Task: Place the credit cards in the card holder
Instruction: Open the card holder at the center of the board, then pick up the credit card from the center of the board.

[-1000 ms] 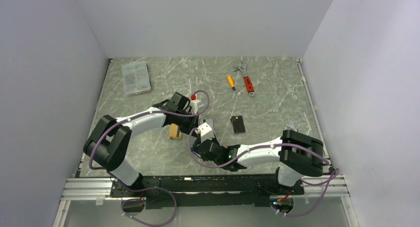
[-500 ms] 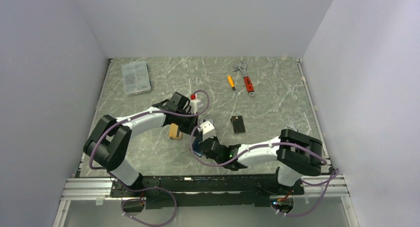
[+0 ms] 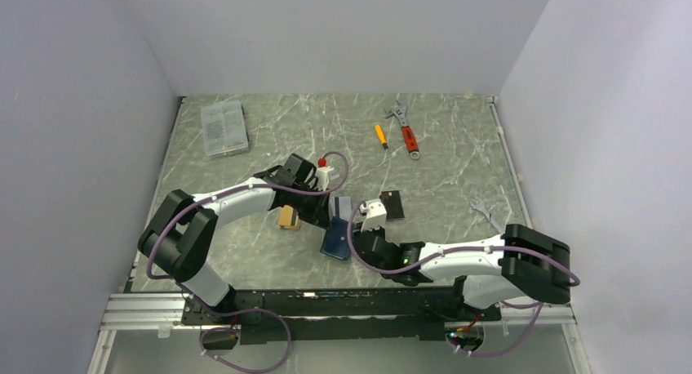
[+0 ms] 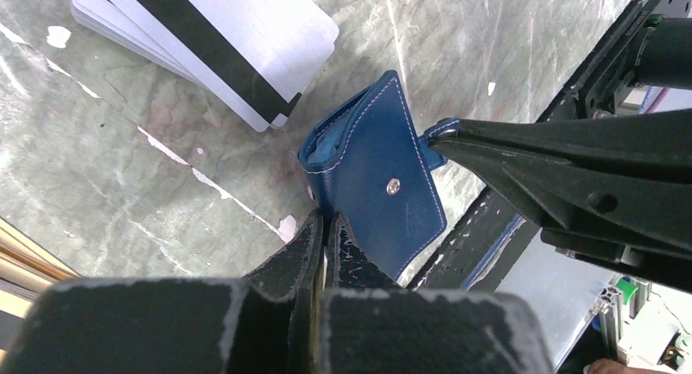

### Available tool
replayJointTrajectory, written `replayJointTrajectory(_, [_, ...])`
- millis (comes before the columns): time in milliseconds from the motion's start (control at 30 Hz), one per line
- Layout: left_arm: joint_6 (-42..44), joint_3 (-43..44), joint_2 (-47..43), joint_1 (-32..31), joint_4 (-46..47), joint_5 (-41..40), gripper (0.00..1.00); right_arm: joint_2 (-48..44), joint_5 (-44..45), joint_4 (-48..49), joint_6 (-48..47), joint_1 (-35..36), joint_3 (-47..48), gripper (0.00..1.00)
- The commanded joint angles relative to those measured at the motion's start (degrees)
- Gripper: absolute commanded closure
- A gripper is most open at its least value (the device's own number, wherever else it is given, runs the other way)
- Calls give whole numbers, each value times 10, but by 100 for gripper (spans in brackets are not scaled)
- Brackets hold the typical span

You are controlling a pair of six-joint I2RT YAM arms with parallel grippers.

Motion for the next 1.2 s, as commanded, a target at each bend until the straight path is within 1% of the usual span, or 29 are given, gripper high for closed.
replayJointTrajectory(0, [4,7,-4,-1,-17,-1,100,-40,38,-77,67,-4,-17,95])
replayJointTrajectory(67, [3,7,-5,-2,-18,4,100,-65,39,-114,84,-4,-24,75])
replayJointTrajectory(100, [1,6,-6,-1,-17,9,91,-80,40,-127,92,-4,-27,68])
replayJointTrajectory(167, [0,6,-6,-2,-14,27,74,-111,45,-149,100,-5,-32,59])
replayJointTrajectory(200, [1,7,-7,-4,-14,34,63,-124,48,-158,101,-6,-31,56])
replayJointTrajectory(267, [7,8,-11,-5,-17,45,44,-143,54,-184,102,-10,-19,53])
replayJointTrajectory(333, [14,10,-13,-6,-23,51,33,-151,55,-204,101,-18,-8,53])
replayJointTrajectory(400, [31,10,-17,-6,-33,53,27,-156,53,-213,88,-28,12,53])
replayJointTrajectory(533, [89,25,-33,5,-75,46,25,-138,29,-201,42,-51,54,51])
replayJointTrajectory(600, [121,37,-54,34,-96,50,25,-116,10,-194,22,-59,77,50])
replayJointTrajectory(700, [199,59,-90,89,-127,40,24,-96,-39,-161,-13,-80,99,49])
replayJointTrajectory(833, [272,60,-120,162,-136,-34,22,-70,-139,-119,-52,-135,134,49])
replayJointTrajectory(900, [269,51,-117,189,-134,-64,23,-52,-177,-103,-67,-156,156,48])
replayJointTrajectory(933, [253,46,-113,198,-131,-73,24,-40,-199,-94,-71,-165,168,48])
replayJointTrajectory(1067, [184,-5,-96,225,-98,-72,25,14,-291,-52,-71,-200,208,48])
replayJointTrajectory(1167, [166,-32,-84,228,-73,-66,24,54,-346,-25,-63,-213,231,48])
